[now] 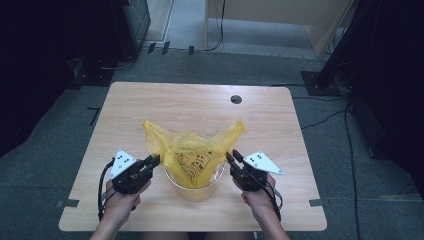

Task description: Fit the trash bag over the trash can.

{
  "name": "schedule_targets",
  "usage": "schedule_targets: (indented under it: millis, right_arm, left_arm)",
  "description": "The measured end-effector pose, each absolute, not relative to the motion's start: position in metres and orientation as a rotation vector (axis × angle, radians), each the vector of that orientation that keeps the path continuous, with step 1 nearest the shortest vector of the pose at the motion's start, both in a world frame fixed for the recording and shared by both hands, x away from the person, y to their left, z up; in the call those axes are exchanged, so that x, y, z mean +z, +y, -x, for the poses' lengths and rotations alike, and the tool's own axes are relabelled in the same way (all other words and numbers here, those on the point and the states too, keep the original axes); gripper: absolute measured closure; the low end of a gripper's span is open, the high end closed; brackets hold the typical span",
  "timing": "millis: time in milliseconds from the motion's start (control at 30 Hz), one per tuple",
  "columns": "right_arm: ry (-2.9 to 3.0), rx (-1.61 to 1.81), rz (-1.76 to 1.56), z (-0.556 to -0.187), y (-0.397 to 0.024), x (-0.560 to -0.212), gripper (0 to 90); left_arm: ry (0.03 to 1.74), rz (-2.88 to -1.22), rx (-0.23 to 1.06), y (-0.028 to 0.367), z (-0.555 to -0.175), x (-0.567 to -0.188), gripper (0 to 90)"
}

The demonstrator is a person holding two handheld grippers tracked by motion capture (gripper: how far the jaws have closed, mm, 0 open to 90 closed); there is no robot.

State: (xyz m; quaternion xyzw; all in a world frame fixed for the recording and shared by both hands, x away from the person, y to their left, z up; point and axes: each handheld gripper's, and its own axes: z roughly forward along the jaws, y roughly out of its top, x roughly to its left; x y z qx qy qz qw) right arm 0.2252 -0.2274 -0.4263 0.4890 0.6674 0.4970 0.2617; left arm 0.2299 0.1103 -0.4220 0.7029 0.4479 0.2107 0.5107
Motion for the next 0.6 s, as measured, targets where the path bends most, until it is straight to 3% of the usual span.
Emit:
schedule_targets:
  millis: [133, 467, 600]
  right_arm:
    - [1.762, 1.414, -1.309, -0.221, -0.236, -0.413, 60.1]
    - [1.671, 1.507, -1.292, -0.218, -0.239, -0.383, 57.9]
    - [1.703, 1.503, -1.319, -0.232, -0.225, -0.380, 55.1]
  left_arm:
    - [1.072, -1.649, 0.506, 0.118, -0.225, -0.412, 65.1]
    - [1.073, -1.546, 0.538, 0.130, -0.224, -0.387, 55.9]
    - [1.153, -1.530, 0.563, 0.125, -0.234, -0.384, 53.0]
